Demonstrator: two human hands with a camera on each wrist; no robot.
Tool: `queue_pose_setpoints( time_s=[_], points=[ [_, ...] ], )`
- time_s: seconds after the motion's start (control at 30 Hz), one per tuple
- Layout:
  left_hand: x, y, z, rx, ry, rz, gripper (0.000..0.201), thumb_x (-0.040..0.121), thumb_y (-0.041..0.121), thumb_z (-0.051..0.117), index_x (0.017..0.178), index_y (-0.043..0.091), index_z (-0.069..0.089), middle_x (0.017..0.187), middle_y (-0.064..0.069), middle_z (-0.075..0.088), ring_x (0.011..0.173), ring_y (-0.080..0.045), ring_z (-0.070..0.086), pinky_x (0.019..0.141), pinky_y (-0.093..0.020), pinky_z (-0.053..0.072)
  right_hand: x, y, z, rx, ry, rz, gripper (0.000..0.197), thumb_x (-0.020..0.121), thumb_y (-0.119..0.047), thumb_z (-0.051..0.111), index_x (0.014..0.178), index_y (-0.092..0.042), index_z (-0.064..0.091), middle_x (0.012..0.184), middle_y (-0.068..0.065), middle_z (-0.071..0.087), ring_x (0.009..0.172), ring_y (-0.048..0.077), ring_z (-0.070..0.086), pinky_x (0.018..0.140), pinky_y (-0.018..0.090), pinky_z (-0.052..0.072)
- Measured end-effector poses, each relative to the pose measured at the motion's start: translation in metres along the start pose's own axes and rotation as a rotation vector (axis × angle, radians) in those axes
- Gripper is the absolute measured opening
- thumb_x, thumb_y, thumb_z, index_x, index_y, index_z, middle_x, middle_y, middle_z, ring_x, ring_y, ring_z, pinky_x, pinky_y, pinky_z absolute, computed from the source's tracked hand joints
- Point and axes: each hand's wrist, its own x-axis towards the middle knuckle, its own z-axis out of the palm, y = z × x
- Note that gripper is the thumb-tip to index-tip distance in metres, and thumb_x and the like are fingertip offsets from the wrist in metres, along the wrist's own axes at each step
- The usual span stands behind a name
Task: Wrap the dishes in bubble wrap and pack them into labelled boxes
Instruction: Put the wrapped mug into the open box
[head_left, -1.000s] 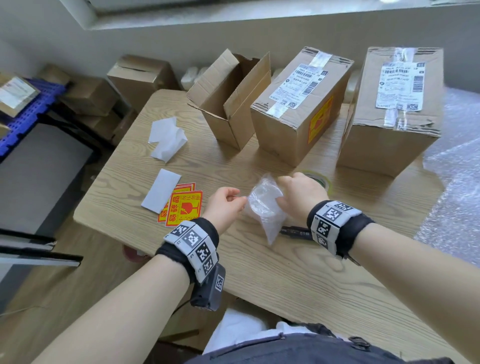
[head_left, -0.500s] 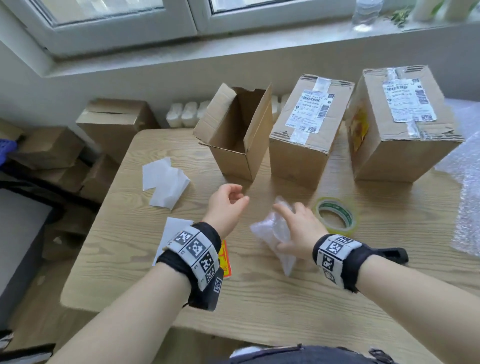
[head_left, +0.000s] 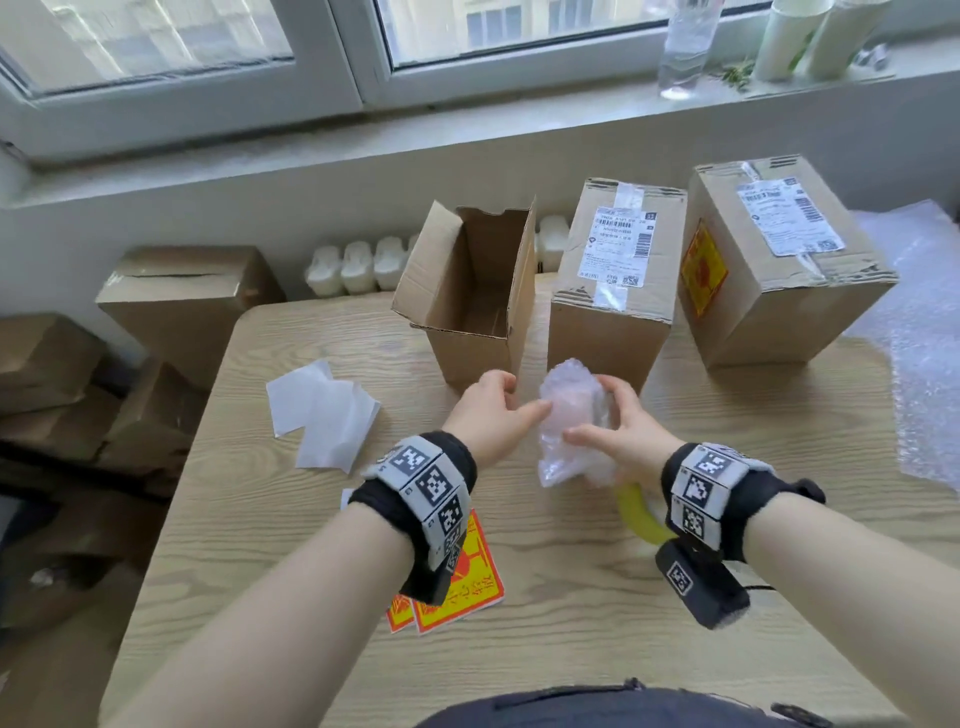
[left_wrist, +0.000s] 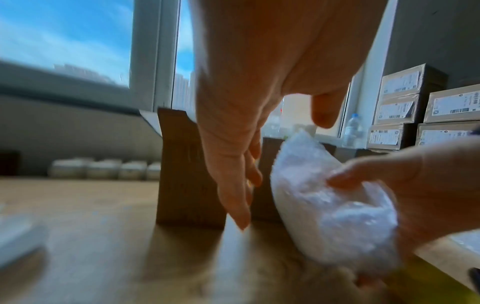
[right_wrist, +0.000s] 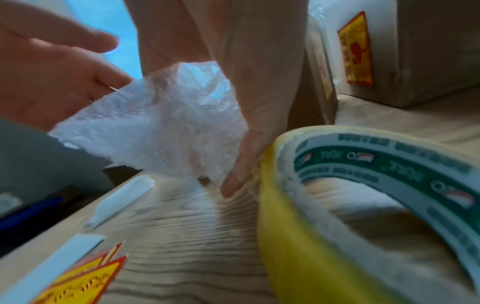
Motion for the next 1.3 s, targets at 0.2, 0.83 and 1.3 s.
queue_pose_setpoints(
  time_s=[0.2,0.83,1.3],
  points=[
    [0.002,-0.017,0.050,-0.416,-0.194,-0.309,0.092,0.038,0.060,0.073,0.118,0.017,0.061,0.106,-0.008,0.069,0.096,-0.022,0.068,0.084,-0.046,0.056,-0.002,-0.004,0.016,-0.186,-0.047,-0.153,0.098,0.065,-0.027,0.084,0.144,-0.032,0.025,0.144,0.001,0.031,0.132,0.015,0.034,0.106,0.029,0.033],
    [-0.005,-0.017,0.023,-0.731,0.030,-0.563,0.051,0.090,0.016,0.054,0.134,-0.005,0.039,0.070,-0.002,0.041,0.060,-0.017,0.045,0.059,-0.024,0.052,0.007,0.017,-0.045,-0.936,-0.101,-0.168,0.059,0.088,-0.035,0.060,0.139,-0.013,0.040,0.139,0.009,0.042,0.130,0.023,0.036,0.105,0.030,0.031],
    [0.004,0.000,-0.021,-0.161,0.351,-0.088,0.026,0.089,0.040,0.059,0.102,0.018,0.056,0.112,-0.005,0.059,0.090,-0.017,0.061,0.082,-0.033,0.050,0.014,-0.063,-0.019,-0.269,-0.122,-0.235,0.083,0.061,-0.028,0.078,0.132,-0.032,0.036,0.128,-0.002,0.037,0.111,0.013,0.044,0.083,0.024,0.042]
  ],
)
